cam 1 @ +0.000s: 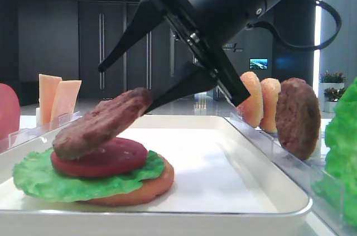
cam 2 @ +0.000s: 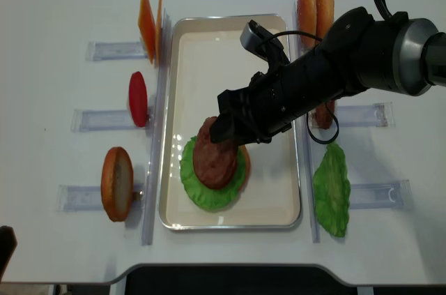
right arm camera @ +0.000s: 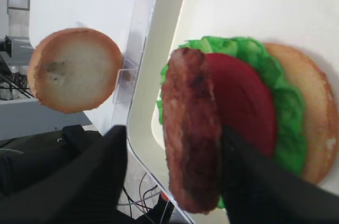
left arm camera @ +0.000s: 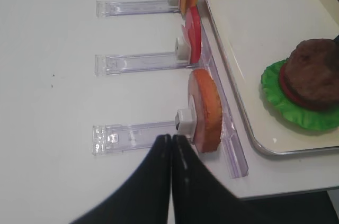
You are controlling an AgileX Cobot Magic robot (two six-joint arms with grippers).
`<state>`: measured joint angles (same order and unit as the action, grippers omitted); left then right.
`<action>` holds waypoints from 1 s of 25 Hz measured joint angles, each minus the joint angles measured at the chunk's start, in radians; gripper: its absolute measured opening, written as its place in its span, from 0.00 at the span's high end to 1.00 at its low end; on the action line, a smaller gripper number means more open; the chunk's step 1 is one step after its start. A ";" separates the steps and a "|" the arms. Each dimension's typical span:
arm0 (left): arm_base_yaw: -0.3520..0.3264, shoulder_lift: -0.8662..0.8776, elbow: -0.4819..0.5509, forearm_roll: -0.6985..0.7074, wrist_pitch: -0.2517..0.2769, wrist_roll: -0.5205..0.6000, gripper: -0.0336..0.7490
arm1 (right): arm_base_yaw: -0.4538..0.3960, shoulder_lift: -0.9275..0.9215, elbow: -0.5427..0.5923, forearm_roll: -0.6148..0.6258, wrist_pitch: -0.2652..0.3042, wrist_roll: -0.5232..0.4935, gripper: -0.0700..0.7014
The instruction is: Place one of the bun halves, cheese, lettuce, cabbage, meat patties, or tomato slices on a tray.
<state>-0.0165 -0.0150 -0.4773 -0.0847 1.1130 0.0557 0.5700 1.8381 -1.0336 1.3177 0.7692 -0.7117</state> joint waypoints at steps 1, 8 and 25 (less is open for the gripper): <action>0.000 0.000 0.000 0.000 0.000 0.000 0.96 | 0.000 0.000 0.000 0.000 0.000 0.000 0.40; 0.000 0.000 0.000 0.000 0.000 0.000 0.96 | 0.000 -0.010 0.000 -0.079 -0.020 0.059 0.32; 0.000 0.000 0.000 0.000 0.000 0.000 0.96 | 0.000 -0.139 -0.053 -0.422 -0.061 0.359 0.31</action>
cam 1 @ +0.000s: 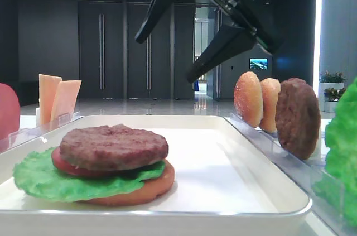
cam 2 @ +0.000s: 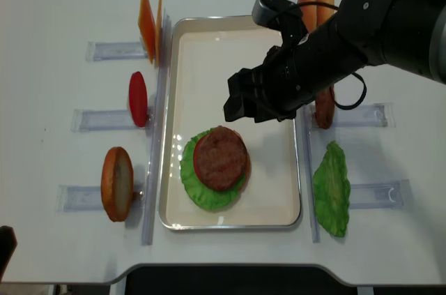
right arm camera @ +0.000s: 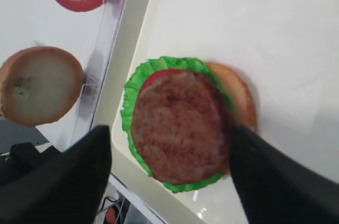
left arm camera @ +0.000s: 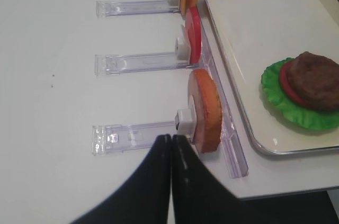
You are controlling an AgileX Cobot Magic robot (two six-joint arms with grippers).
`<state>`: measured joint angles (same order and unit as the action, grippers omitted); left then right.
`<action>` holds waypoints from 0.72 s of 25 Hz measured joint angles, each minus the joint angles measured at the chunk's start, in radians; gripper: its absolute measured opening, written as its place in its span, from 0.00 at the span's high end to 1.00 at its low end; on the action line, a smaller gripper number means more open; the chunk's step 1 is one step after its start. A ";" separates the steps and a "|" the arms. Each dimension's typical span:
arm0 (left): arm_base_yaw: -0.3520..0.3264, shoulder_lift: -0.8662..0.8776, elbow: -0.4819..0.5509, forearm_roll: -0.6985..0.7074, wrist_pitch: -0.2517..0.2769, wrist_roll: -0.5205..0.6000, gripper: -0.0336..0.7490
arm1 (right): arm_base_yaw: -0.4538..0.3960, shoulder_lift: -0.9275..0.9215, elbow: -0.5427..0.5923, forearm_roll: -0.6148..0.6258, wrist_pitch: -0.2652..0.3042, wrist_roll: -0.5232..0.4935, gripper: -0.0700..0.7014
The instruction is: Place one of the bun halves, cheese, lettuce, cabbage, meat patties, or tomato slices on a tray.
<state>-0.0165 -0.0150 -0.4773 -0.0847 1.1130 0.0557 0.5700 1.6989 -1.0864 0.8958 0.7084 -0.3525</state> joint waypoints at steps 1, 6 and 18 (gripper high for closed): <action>0.000 0.000 0.000 0.000 0.000 0.000 0.96 | 0.000 -0.005 -0.008 -0.025 0.002 0.026 0.31; 0.000 0.000 0.000 0.000 0.000 0.000 0.96 | 0.000 -0.028 -0.058 -0.228 0.030 0.186 0.31; 0.000 0.000 0.000 0.000 0.000 0.000 0.96 | -0.090 -0.088 -0.232 -0.607 0.261 0.412 0.31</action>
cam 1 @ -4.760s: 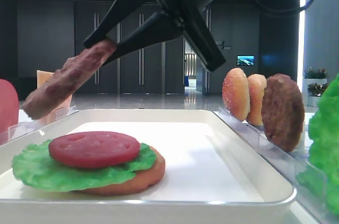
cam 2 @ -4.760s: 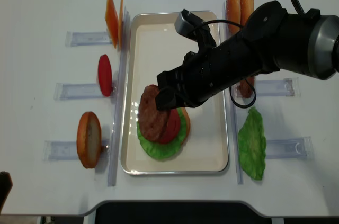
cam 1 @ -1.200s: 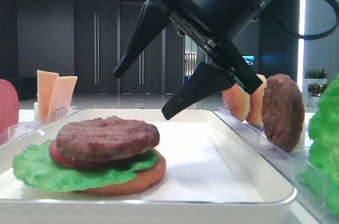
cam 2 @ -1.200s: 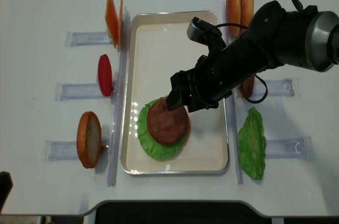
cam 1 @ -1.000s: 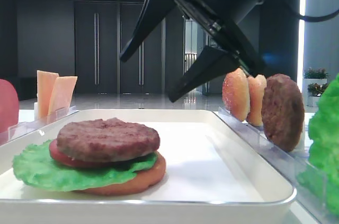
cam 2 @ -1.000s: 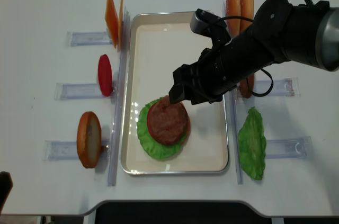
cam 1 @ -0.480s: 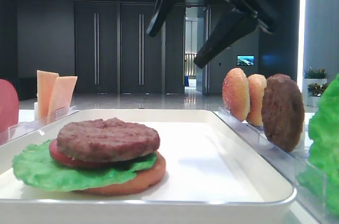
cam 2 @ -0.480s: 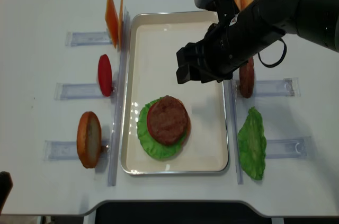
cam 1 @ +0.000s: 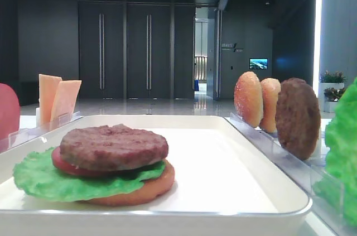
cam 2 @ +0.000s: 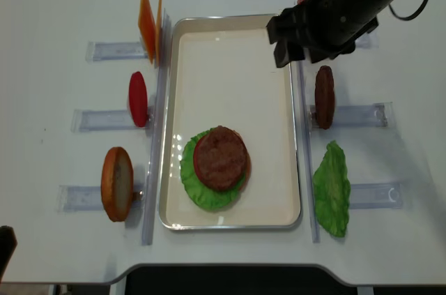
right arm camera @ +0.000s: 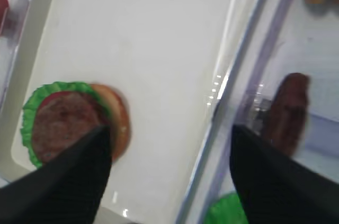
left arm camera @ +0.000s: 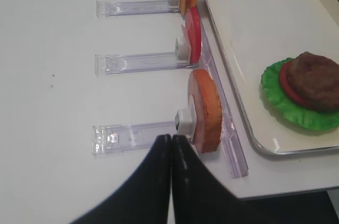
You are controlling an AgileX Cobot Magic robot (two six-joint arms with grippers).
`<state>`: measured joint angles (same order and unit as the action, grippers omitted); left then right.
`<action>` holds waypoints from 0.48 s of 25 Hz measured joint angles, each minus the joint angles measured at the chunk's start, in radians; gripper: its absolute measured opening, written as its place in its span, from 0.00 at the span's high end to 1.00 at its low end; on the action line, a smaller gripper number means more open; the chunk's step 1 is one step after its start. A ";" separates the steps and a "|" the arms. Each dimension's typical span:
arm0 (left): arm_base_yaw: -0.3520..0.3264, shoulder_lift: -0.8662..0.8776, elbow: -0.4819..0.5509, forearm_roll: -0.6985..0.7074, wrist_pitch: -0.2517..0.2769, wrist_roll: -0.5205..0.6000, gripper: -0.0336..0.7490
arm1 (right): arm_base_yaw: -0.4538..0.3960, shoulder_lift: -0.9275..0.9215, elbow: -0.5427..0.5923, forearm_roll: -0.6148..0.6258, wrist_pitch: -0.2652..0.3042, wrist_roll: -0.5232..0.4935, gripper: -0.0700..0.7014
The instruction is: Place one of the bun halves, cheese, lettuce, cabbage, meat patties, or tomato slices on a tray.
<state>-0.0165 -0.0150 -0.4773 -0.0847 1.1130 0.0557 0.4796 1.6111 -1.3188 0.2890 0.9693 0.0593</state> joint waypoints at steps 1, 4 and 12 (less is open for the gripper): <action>0.000 0.000 0.000 0.000 0.000 0.000 0.96 | -0.018 -0.005 -0.014 -0.021 0.024 0.006 0.31; 0.000 0.000 0.000 0.000 0.000 0.000 0.96 | -0.075 -0.023 -0.044 -0.084 0.084 0.010 0.31; 0.000 0.000 0.000 0.000 0.000 0.000 0.96 | -0.284 -0.028 -0.075 -0.170 0.198 -0.036 0.31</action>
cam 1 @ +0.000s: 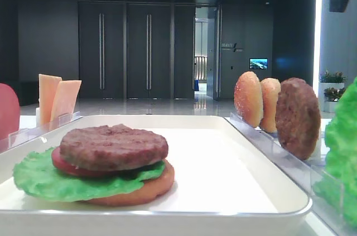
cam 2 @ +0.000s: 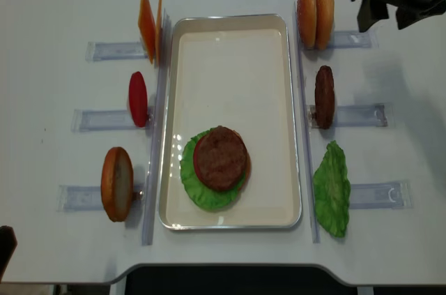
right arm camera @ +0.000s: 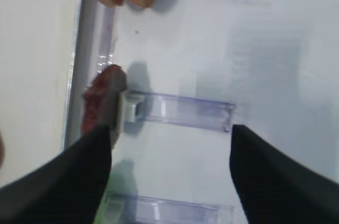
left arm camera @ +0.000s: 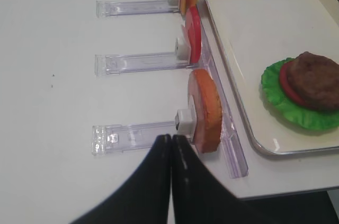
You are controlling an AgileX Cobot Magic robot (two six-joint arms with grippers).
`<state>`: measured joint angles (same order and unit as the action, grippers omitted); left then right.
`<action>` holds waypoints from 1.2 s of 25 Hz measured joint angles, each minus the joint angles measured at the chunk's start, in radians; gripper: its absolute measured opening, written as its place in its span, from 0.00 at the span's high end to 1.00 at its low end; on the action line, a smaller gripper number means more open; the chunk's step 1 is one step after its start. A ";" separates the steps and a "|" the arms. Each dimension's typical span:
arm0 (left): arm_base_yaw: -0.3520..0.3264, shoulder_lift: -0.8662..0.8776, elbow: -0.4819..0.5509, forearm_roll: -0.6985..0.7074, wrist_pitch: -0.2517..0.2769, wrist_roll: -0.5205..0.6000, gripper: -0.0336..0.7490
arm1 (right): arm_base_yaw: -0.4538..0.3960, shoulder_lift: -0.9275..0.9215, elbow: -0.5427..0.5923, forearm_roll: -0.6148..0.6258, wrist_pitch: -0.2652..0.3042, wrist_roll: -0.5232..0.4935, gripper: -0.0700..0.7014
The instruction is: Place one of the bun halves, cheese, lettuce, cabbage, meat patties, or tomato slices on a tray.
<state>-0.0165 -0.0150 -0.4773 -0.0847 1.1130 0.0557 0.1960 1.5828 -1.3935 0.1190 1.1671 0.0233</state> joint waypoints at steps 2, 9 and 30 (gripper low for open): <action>0.000 0.000 0.000 0.000 0.000 0.000 0.96 | -0.055 0.000 0.000 -0.005 0.014 -0.023 0.31; 0.000 0.000 0.000 0.000 0.000 0.000 0.96 | -0.149 0.000 0.000 -0.020 0.021 -0.072 0.31; 0.000 0.000 0.000 0.000 0.000 0.000 0.96 | -0.152 -0.488 0.312 -0.111 0.054 -0.072 0.31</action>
<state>-0.0165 -0.0150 -0.4773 -0.0847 1.1130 0.0557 0.0440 1.0943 -1.0811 0.0078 1.2207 -0.0486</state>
